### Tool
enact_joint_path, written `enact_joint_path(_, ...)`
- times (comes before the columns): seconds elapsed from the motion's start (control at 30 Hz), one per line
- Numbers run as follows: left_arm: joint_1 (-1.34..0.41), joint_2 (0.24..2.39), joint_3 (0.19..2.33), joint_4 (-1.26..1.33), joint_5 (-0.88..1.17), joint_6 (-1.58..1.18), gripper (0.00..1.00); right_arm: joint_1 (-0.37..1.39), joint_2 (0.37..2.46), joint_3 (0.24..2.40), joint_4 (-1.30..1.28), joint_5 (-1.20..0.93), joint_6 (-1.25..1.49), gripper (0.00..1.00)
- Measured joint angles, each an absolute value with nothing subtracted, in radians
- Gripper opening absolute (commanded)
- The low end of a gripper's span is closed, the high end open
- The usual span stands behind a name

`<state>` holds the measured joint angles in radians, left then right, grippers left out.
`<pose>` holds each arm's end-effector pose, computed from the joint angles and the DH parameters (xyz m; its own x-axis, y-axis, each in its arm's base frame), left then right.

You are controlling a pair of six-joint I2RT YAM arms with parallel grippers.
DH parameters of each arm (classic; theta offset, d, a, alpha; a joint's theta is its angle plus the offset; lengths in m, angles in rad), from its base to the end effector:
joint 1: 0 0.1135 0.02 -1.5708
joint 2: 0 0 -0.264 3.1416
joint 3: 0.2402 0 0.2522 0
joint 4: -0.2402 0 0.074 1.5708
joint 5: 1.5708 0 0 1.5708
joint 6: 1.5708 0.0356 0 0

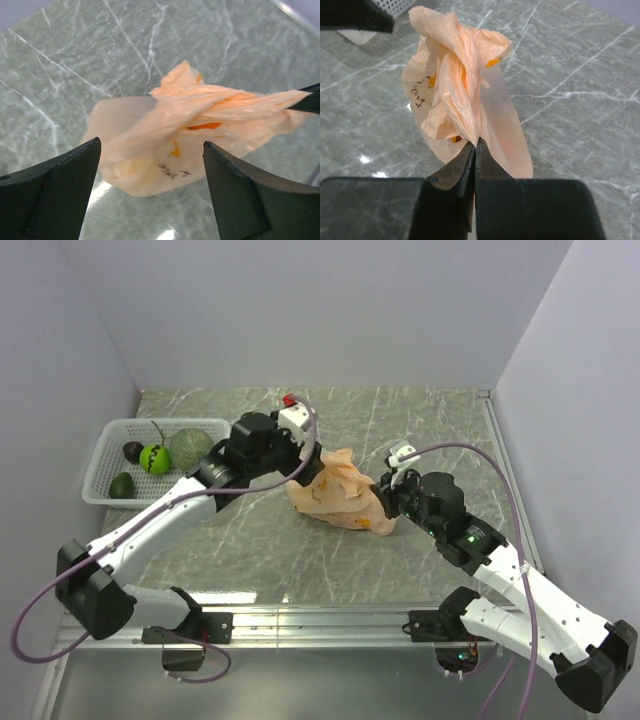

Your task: Untie the knot of the plastic bag and take out the fruit

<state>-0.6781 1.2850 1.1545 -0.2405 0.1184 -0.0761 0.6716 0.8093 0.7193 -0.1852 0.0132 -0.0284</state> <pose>0.2296 -0.1903 0.3548 -0.3354 0.1732 -0.9260 0.6851 0.7195 -0.1136 0.1511 0.1195 0.3125 -0.1953 -0.1915 -0.9619 -0.6180 0.7855 -0.0309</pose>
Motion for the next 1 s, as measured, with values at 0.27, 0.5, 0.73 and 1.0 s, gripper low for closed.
enact_joint_path(0.27,-0.713,1.512,1.313,-0.343,0.106,0.15,0.81,0.69,0.808,0.72,-0.226,0.01,-0.062,0.0)
enact_joint_path(0.5,-0.759,1.553,1.333,-0.379,0.12,0.216,0.05,0.699,0.808,0.72,-0.229,0.013,-0.07,0.0)
enact_joint_path(0.73,-0.728,1.532,1.277,-0.283,0.057,0.136,0.0,0.702,0.785,0.708,-0.215,0.117,-0.02,0.0)
enact_joint_path(1.0,-0.501,1.535,1.305,-0.193,0.239,-0.292,0.0,0.672,0.696,0.65,-0.101,0.27,0.161,0.0)
